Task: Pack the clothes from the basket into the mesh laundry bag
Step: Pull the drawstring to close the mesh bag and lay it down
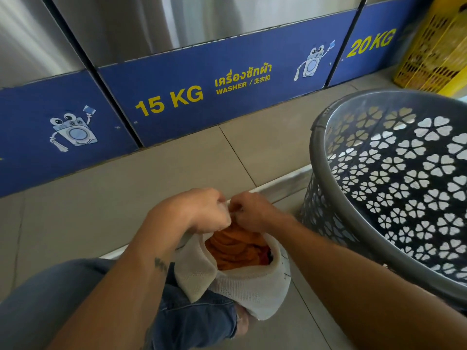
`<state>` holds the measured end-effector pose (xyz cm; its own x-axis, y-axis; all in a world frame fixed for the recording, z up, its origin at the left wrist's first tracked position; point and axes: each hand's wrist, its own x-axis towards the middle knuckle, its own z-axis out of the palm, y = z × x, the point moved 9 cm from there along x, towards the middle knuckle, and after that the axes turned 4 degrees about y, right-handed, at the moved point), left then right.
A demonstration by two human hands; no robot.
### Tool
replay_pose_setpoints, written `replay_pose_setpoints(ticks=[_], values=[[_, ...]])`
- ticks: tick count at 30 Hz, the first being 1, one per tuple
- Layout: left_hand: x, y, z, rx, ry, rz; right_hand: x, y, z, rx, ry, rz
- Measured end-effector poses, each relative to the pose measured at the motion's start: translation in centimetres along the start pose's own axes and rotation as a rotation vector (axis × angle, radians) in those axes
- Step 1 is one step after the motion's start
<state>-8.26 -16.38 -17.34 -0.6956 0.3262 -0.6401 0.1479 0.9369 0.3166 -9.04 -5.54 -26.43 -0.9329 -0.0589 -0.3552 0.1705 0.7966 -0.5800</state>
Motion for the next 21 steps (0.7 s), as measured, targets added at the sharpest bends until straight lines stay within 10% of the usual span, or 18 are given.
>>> replay_pose_setpoints(ticks=[11, 21], values=[[2.4, -0.9, -4.3, -0.216, 0.503, 0.099, -3.4, 0.6, -2.3, -0.031, 0.180, -0.054], [3.0, 0.0, 5.3, -0.052, 0.050, 0.196, -7.8, 0.4, -3.1, 0.158, 0.293, 0.020]])
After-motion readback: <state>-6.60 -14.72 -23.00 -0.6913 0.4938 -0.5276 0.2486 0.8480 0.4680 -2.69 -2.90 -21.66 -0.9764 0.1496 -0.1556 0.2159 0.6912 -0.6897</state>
